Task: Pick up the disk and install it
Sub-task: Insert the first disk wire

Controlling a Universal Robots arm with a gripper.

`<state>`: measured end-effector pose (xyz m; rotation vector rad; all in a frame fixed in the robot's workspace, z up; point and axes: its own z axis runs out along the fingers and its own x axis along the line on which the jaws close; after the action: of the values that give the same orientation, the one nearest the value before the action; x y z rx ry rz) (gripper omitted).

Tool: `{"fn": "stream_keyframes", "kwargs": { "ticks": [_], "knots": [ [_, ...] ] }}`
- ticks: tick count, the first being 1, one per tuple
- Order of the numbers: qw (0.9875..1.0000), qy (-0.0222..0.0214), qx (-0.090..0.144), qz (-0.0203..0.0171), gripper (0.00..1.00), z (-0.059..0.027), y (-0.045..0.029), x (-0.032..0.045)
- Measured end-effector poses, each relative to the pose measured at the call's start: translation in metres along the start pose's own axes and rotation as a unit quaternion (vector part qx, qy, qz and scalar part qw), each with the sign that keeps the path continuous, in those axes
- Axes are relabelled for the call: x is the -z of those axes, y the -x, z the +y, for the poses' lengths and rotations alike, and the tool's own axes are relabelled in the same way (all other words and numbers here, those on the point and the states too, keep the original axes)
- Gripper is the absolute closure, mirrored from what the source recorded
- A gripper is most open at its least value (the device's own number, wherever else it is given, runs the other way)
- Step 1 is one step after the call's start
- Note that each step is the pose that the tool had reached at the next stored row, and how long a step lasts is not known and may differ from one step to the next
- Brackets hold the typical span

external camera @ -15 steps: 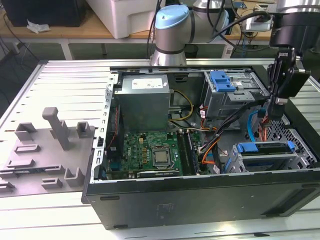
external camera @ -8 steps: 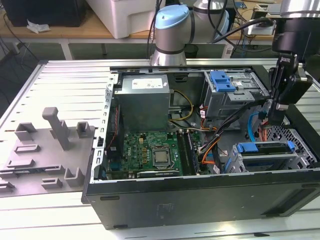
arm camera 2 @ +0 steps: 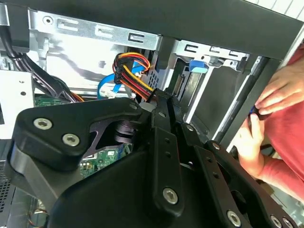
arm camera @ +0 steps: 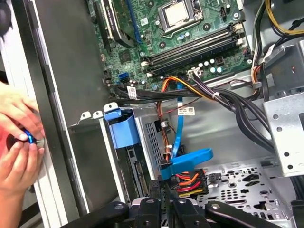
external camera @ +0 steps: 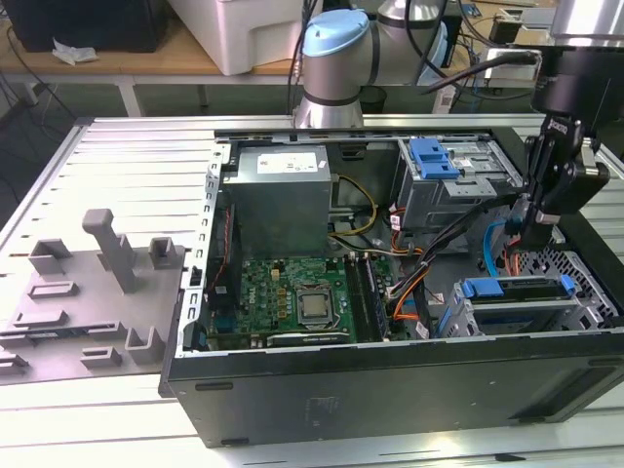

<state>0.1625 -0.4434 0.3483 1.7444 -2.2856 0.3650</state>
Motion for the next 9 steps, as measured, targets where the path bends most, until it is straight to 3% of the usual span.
{"fn": "stream_keyframes", "kwargs": {
  "ticks": [3,5,6,9],
  "knots": [
    [0.9998,0.0015,0.002,-0.0188,0.84,-0.0004,-0.0073,-0.0032],
    [0.9997,0.0021,0.003,-0.0256,0.84,-0.0006,-0.0102,-0.0045],
    [0.9995,0.0025,0.003,-0.031,0.84,-0.0007,-0.0126,-0.0056],
    [0.9991,0.0033,0.005,-0.0409,0.84,-0.0009,-0.0169,-0.0074]
  ]
}}
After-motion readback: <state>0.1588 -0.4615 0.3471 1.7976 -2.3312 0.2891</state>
